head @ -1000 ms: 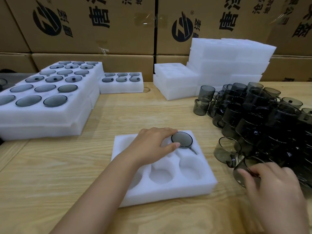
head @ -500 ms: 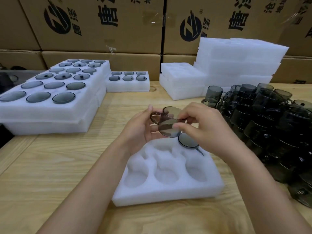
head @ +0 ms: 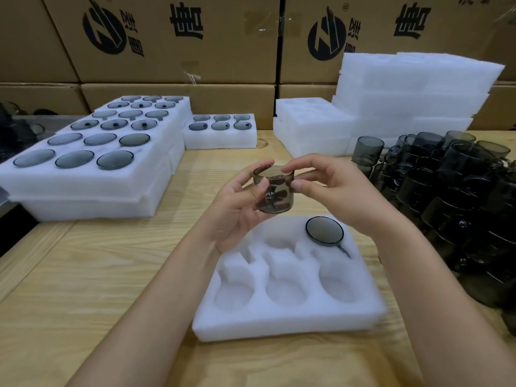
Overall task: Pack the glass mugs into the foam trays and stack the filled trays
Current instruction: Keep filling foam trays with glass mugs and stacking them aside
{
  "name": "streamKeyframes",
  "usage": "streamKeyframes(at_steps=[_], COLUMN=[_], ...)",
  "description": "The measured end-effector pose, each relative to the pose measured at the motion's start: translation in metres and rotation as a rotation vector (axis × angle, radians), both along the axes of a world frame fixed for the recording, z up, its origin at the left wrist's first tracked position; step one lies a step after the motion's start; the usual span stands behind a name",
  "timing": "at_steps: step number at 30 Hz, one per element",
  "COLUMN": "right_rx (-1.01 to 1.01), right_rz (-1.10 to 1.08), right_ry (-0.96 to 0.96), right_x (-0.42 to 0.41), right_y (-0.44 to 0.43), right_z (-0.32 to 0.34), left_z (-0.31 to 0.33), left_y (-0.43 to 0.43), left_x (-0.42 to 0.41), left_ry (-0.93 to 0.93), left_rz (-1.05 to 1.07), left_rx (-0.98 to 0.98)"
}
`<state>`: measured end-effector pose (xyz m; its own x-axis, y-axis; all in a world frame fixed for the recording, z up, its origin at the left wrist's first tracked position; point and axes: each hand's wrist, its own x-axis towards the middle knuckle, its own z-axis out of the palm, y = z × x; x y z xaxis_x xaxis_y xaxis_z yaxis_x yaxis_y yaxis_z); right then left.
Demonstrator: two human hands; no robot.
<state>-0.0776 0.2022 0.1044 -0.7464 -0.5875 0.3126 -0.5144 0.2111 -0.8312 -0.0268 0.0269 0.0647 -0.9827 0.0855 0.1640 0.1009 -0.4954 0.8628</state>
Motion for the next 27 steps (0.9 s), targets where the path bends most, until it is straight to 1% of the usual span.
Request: streamKeyframes(at_steps=[2,4,9,12,14,17,19,23,27], right_rx=[-0.038,-0.031,0.030,0.105,0.133,0.193,0.235,0.376,0.525], right_rz=[0.018,0.019,0.028,0.024,0.061,0.064,0.072,0.100,-0.013], right_ry=[-0.069,-0.116,-0.145,-0.135,-0.132,-0.082,-0.036,-0.011,0.105], right_x=[0.002,0.003,0.000,-0.002,-0.001,0.000,0.001,0.005,0.009], right_y=[-0.002,-0.005,-0.008,-0.007,-0.005,-0.004,-0.004,-0.002,-0.012], right_z=[-0.002,-0.004,-0.010,-0.012,-0.012,-0.012,-0.010,-0.007,-0.010], left_z=[0.000,0.002,0.004,0.002,-0.001,-0.005,-0.006,-0.010,-0.010], left_y=[0.000,0.001,-0.005,-0.006,-0.003,0.002,0.005,0.005,-0.004], left_x=[0.000,0.000,0.000,-0.001,-0.001,-0.001,-0.001,-0.001,-0.001], left_ry=[-0.025,-0.029,0.026,0.032,0.043,0.048,0.052,0.062,0.039], left_rz=[0.075,0.142,0.174,0.170,0.177,0.198,0.211,0.186,0.109], left_rx=[-0.105,-0.249,-0.591,-0.768,-0.860,-0.998,-1.059,-1.094,-1.179])
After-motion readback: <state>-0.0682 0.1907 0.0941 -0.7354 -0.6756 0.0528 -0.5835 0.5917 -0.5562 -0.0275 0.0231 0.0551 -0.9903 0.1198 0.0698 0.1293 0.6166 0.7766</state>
